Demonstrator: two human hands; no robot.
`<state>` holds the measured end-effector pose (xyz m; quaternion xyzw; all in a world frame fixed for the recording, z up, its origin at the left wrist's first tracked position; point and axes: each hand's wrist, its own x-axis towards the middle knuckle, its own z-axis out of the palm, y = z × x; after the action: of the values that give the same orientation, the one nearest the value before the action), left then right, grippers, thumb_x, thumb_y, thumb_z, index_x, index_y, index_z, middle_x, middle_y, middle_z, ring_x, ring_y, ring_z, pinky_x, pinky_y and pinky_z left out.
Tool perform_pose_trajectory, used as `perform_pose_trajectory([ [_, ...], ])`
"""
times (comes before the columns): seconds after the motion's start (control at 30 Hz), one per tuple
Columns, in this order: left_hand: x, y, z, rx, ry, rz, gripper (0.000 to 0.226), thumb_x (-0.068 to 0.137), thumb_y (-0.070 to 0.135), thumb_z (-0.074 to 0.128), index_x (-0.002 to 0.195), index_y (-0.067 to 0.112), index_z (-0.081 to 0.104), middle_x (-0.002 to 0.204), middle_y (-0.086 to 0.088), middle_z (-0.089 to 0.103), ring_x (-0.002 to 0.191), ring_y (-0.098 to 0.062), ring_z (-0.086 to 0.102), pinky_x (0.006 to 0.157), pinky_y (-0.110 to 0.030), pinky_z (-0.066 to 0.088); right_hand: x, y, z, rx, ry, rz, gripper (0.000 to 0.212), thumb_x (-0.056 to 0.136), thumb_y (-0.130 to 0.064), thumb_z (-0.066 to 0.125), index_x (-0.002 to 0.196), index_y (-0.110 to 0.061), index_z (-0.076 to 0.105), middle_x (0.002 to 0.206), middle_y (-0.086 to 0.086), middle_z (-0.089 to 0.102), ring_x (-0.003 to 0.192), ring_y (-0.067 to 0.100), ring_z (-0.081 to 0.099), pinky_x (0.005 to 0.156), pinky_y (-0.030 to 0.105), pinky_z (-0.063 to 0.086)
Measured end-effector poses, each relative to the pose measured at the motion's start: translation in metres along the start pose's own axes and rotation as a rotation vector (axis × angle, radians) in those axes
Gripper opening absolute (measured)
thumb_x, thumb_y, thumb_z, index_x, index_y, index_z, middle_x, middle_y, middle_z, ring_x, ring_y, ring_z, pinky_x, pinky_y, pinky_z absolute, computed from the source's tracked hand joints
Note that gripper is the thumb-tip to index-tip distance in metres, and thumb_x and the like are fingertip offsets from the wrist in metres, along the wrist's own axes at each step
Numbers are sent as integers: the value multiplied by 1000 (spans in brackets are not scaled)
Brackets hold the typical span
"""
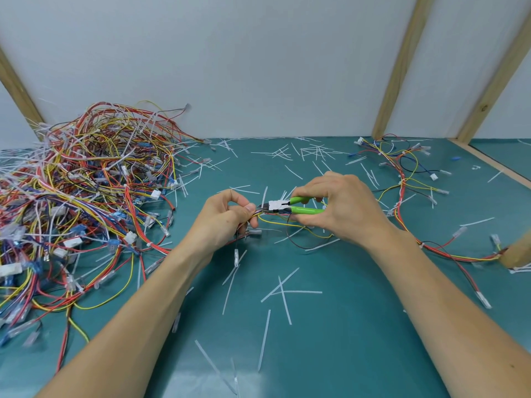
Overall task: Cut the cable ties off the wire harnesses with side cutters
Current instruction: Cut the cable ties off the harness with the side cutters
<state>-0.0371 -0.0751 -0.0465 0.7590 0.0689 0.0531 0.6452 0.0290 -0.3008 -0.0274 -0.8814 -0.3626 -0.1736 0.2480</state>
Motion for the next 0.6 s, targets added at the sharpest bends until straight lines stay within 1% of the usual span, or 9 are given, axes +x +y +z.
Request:
perform_pose_trajectory([
  [0.17,0,0,0,-6,-1,-9,11,100,7,58,90,8,52,62,-2,67,50,-15,44,48,-19,42,0,0,0,4,-11,13,23,78,-48,82,97,-36,80,92,-16,75,85,21,57,73,39,50],
  [0.33,1,-2,0,-12,0,-5,13,99,7,58,89,9,52,62,-2,67,50,-15,44,48,-18,41,0,1,2,-8,4,10,19,77,-44,84,95,-37,79,90,-18,75,82,19,55,71,40,50],
  [0.5,2,-2,-2,2,-5,-3,13,99,9,59,88,11,53,63,-1,68,51,-14,45,54,-24,40,1,0,3,-13,27,20,20,76,-43,86,94,-37,80,89,-20,75,82,17,57,70,38,50],
  [0.6,2,-3,-3,11,-5,8,12,99,10,60,89,11,53,64,-1,68,52,-15,46,57,-27,40,1,0,3,-11,28,21,19,76,-42,85,94,-37,80,88,-19,76,82,19,60,70,39,51],
])
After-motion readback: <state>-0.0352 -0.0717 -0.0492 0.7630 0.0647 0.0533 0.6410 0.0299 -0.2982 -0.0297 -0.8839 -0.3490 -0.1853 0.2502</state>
